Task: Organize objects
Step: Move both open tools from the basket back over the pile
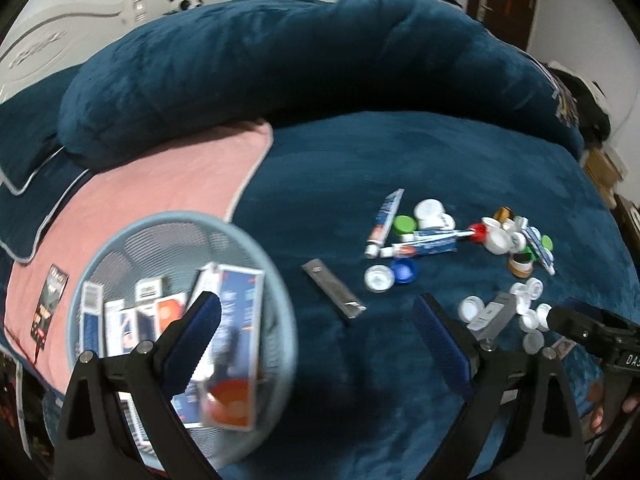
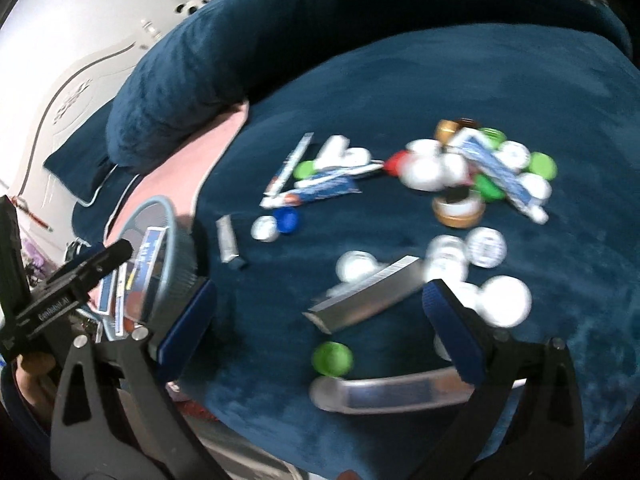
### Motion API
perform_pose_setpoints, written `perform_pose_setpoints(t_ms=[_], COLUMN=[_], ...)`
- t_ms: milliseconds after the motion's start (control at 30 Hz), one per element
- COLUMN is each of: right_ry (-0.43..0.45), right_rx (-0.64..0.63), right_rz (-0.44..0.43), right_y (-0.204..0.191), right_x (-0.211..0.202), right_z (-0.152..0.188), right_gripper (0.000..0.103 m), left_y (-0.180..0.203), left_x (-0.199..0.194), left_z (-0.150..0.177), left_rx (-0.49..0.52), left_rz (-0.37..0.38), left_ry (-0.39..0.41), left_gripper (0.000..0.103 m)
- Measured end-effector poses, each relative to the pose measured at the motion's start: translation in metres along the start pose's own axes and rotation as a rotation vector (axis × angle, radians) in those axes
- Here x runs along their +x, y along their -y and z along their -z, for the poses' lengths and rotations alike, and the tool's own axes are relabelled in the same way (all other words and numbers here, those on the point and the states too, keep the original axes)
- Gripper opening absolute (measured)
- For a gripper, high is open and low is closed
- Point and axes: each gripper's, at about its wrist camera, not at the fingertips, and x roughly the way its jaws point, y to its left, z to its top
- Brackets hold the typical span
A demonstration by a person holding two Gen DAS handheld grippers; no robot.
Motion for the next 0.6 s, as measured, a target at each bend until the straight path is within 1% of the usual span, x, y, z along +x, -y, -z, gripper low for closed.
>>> perform_pose_setpoints(t_ms=[200,367,433,500,600], right_ry=[0.026,0.043,0.046,0.048,0.049], right_rx=[0.084,0.148,0.167,0.18,0.197], right_rz=[0.053,0.077,0.084,0.09,0.096], right_y=[0.052,0.084,0.095,0.102,0.111], right_x=[-0.023,-0.039,-0.044,-0.048,-0.05], right_z=[0.008,0.014,0.017,0.02,0.023], right_gripper=[0.103,0.103,0.103,0.103,0.103], left_y=[0.039,0.071,0.086,0.104,0.132], left_x=[0.009,0.019,0.03,0.045,0.069], left_z=[-0.006,-0.005,-0.003,0.001,0.013], left_rx=[0.077,0.132,0.152,0.176,0.229], left_rz=[0.027,0.056,0.081,0.113,0.182], left_ry=[-0.021,-0.052,-0.082,-0.129,-0.206], left_gripper=[0.098,0.098,0.098,0.098,0.097])
